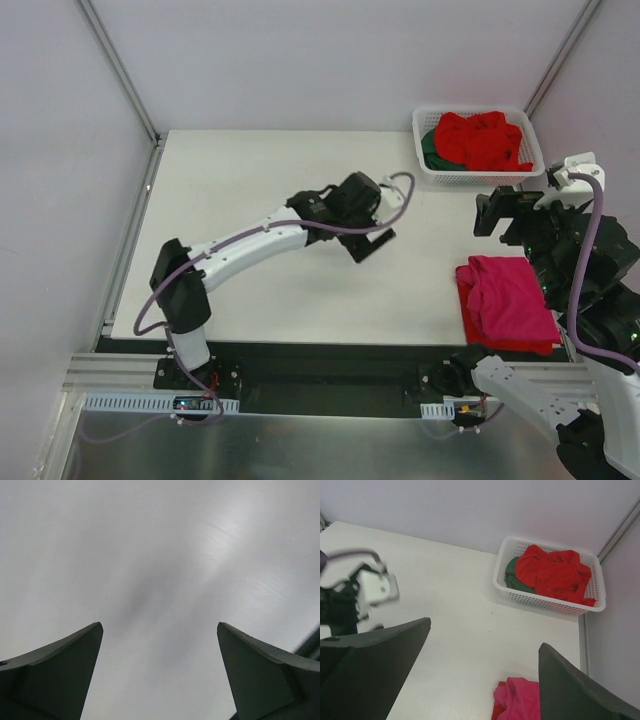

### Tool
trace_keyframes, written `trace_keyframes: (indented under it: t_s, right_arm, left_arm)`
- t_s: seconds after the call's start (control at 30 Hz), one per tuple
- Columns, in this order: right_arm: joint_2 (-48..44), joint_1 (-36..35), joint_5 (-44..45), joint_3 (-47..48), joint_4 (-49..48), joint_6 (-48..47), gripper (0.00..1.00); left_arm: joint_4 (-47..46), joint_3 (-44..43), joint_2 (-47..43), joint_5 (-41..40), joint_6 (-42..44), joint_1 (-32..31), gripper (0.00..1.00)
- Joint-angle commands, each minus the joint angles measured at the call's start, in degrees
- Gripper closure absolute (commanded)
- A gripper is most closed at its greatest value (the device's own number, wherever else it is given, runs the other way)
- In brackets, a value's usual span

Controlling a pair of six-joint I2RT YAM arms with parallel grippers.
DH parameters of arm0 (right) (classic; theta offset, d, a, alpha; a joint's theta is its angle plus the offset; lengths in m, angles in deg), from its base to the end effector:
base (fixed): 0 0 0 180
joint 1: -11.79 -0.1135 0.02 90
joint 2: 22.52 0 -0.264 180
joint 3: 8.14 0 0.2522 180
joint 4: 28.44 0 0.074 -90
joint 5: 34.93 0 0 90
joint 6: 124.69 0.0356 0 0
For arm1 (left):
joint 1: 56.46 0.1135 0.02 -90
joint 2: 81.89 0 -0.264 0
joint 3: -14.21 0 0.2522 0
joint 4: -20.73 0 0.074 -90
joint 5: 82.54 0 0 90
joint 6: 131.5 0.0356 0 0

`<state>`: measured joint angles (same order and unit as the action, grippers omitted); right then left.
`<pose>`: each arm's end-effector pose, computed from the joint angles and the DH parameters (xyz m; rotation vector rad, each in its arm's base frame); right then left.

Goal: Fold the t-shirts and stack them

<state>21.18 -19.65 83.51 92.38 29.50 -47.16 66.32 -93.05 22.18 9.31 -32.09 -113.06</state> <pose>0.0706 0.0233 0.5049 -0.2212 1.5742 -0.1363 0.2285 -0.3487 0.3097 1.2963 1.9650 -0.4504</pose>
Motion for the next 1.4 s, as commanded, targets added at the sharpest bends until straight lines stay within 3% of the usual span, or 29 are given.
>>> trace_keyframes:
  t_s: [0.0, 0.03, 0.13, 0.23, 0.33, 0.37, 0.43, 0.5, 0.6, 0.67, 0.83, 1.07, 1.13, 1.27, 1.37]
  right_arm:
    - [2.17, -0.37, -0.41, -3.07, -2.17, 3.49, 0.04]
    - [2.78, -0.38, -1.37, -4.22, -3.13, 3.94, 0.04]
    - [6.73, -0.37, -5.84, -6.25, -4.19, 4.12, 0.04]
    - [11.65, -0.46, -10.15, -5.38, -3.58, 4.73, 0.04]
    - [14.64, -0.81, -13.23, -4.06, -3.32, 6.31, 0.04]
    - [15.18, -0.81, -13.85, -3.88, -3.49, 6.14, 0.04]
    - [16.06, -1.25, -15.08, -3.7, -3.58, 4.05, 0.04]
    - [16.59, -1.6, -15.7, -4.58, -4.28, 2.02, 0.04]
    - [17.29, -2.13, -17.01, -5.46, -5.25, 1.66, 0.04]
    - [17.91, -1.96, -18.52, -5.38, -5.34, 3.4, 0.04]
    - [20.1, -2.05, -22.9, -5.11, -5.6, 4.12, 0.04]
    - [19.14, -1.96, -26.33, -14.85, -16.04, 4.56, 0.04]
    - [21.15, -1.96, -31.4, -17.31, -19.21, 5.52, 0.04]
    - [27.46, -1.96, -33.19, -16.55, -19.4, 4.39, 0.04]
    - [30.73, -1.96, -29.78, -14.53, -18.78, 1.06, 0.04]
  left_arm:
    - [9.91, -4.42, -10.19, -32.31, -3.17, 2.81, 0.01]
    - [9.74, -4.68, -13.25, -38.09, -3.08, 2.81, 0.01]
    - [3.87, -3.11, -19.75, -45.59, 0.93, 2.9, 0.01]
    - [-7.9, 3.13, -28.29, -44.49, 5.78, 4.3, 0.01]
    - [-21.08, 13.04, -39.33, -31.24, 5.45, 9.47, 0.01]
    - [-24.68, 16.29, -42.17, -22.15, 4.66, 11.06, 0.01]
    - [-38.69, 27.27, -49.36, -14.36, 2.91, 16.31, 0.01]
    - [-45.61, 34.39, -52.29, -9.79, 2.37, 18.36, 0.01]
    - [-44.06, 33.21, -49.69, -6.34, 1.05, 19.77, 0.01]
    - [-36.34, 27.96, -47.04, -4.41, -0.43, 20.21, 0.01]
    - [-29.9, 23.89, -43.6, 10.0, -3.96, 20.91, 0.01]
    - [-24.02, 23.8, -43.6, 14.49, -8.0, 23.64, 0.01]
    - [-21.21, 23.45, -43.69, 16.43, -8.62, 25.3, 0.01]
    - [-14.01, 20.73, -41.68, 18.19, -9.32, 30.4, 0.01]
    - [-9.87, 18.27, -36.95, 18.55, -8.53, 34.27, 0.01]
